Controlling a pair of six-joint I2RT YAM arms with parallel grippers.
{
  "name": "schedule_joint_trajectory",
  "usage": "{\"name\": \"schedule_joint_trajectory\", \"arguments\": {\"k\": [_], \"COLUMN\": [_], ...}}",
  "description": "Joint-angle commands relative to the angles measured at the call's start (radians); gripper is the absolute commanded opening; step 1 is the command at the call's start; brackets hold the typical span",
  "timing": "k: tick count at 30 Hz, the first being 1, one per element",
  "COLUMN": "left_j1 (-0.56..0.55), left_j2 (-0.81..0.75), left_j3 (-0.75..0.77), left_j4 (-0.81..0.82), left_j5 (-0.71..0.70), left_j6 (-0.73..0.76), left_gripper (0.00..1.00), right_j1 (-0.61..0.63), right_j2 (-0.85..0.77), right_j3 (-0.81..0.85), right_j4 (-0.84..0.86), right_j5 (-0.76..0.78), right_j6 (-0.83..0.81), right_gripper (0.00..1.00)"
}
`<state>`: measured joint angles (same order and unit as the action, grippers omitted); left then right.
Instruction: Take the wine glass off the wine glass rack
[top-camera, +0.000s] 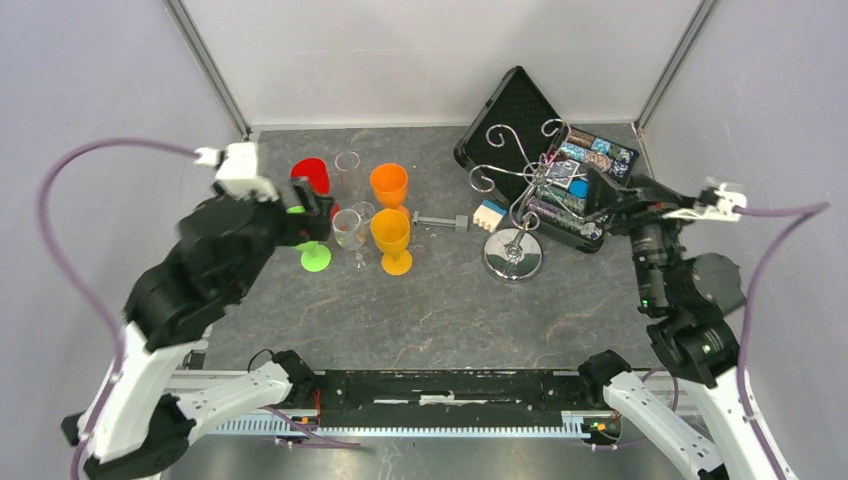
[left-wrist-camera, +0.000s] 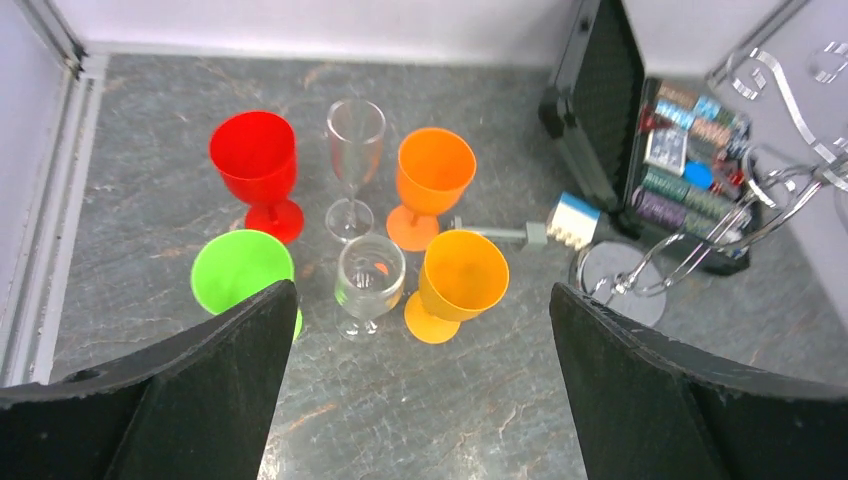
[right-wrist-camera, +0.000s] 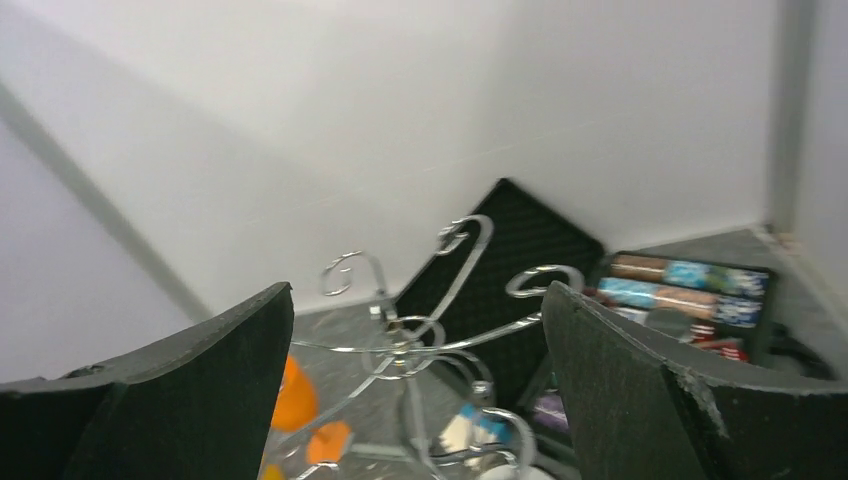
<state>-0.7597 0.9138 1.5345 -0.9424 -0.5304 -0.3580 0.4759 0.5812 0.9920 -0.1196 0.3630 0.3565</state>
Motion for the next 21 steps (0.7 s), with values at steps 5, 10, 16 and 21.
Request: {"name": "schedule_joint_trajectory", "arguments": {"k": [5, 10, 16, 21], "left_j1": [-0.003, -0.002, -0.001, -0.001], "left_j2": [-0.306, -0.418, -0.514, -0.569], "left_j3": [-0.089, -0.117, -0.172, -0.192], "left_j4": [0.016, -0.092, -0.122, -0.123], "left_j5": [-0.093, -0.132, -0.177, -0.169], "left_j6": [0.038, 0.006, -0.043, -0.065], "left_gripper": [1.0, 1.0, 1.0, 1.0], "right_j1": [0.001, 0.0, 0.001, 0.001], "right_j2": [-0.192, -0.322, -0.43, -0.452], "right_j3": [-0.005, -0.013, -0.025, 0.0], "right_j4": [-0.138, -0.227, -0.256, -0.273], "right_j5": [0.423, 0.507, 0.534, 0.542], "right_j6": [-0.197, -0.222, -0.234, -0.242], "right_gripper": [0.98, 0.98, 0.98, 0.98]}}
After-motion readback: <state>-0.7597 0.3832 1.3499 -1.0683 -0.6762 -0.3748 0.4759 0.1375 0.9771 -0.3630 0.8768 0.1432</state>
